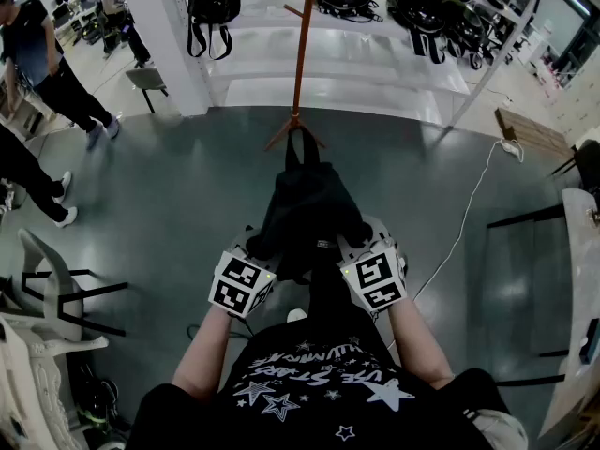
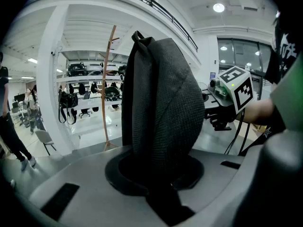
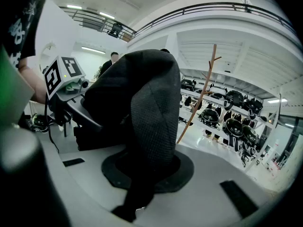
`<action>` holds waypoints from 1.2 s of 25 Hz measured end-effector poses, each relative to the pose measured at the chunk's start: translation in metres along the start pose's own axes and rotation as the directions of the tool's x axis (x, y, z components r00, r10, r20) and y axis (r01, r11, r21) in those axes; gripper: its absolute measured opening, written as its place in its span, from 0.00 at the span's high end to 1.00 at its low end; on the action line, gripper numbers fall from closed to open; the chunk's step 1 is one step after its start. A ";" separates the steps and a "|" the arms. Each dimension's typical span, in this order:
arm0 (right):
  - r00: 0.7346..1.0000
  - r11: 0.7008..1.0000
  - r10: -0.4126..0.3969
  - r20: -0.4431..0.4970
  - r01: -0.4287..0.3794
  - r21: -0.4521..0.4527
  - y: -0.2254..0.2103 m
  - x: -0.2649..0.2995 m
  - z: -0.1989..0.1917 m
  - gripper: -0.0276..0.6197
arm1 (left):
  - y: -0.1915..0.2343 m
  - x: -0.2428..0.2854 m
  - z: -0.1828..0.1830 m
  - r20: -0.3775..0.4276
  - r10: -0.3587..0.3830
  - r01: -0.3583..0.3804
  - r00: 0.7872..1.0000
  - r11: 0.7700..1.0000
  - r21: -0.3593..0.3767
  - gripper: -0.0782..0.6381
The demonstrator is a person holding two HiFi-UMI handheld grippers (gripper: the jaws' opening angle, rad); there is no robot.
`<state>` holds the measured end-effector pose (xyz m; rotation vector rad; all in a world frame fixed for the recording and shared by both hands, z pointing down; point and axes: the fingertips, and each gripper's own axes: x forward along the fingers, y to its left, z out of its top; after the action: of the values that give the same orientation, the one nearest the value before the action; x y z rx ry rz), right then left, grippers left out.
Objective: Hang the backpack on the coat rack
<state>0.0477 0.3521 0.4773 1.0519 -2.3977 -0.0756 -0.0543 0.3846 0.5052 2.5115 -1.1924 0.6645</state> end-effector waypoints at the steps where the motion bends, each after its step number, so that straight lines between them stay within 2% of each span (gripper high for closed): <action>1: 1.000 1.000 0.000 0.000 0.000 -0.001 0.000 0.000 0.001 0.88 | 0.001 -0.001 0.000 0.000 0.001 -0.001 1.000 1.000 -0.001 0.76; 16: 0.999 0.999 0.043 0.021 -0.044 0.026 -0.022 0.022 0.011 0.88 | 0.025 0.015 0.019 -0.001 -0.001 0.001 1.000 1.000 0.011 0.76; 22: 0.997 0.998 0.062 0.038 -0.063 0.026 -0.055 0.052 0.017 0.88 | 0.050 0.044 0.038 -0.012 -0.009 0.009 1.000 1.000 -0.001 0.76; 30: 0.994 0.994 0.090 0.055 -0.093 0.051 -0.127 0.120 0.025 0.88 | 0.101 0.111 0.079 -0.048 0.003 -0.004 0.999 1.000 -0.014 0.76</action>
<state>0.0530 0.1753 0.4764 0.9731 -2.5043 -0.0067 -0.0499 0.2152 0.5009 2.4685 -1.1813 0.7102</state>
